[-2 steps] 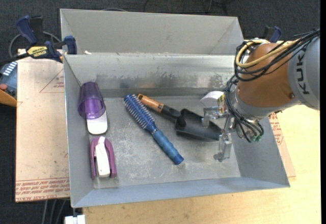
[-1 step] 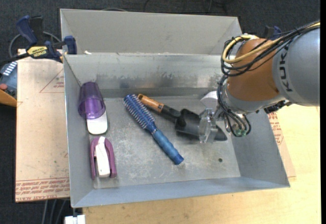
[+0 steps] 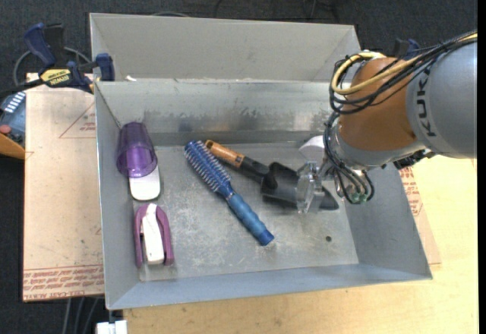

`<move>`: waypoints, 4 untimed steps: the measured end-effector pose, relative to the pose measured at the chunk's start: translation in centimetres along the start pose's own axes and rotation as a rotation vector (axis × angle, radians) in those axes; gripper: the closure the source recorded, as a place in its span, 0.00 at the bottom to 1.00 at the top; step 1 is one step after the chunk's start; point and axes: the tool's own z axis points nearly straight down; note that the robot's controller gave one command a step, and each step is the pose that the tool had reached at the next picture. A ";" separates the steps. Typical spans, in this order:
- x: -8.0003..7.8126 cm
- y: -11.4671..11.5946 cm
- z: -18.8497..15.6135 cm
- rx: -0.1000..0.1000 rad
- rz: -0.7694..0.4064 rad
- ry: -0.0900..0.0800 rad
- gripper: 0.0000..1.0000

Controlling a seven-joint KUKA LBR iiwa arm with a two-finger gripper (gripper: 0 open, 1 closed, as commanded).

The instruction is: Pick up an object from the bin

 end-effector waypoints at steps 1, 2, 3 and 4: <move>0.2 0.0 -0.4 0.000 -0.003 0.004 1.00; -2.8 2.0 6.0 0.000 -0.040 -0.002 0.00; -2.9 1.9 5.5 0.000 -0.039 -0.006 1.00; -2.9 1.9 5.5 0.001 -0.040 -0.006 1.00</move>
Offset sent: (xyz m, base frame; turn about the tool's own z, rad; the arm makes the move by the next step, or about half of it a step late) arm 0.0285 0.0176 -0.0566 -0.0390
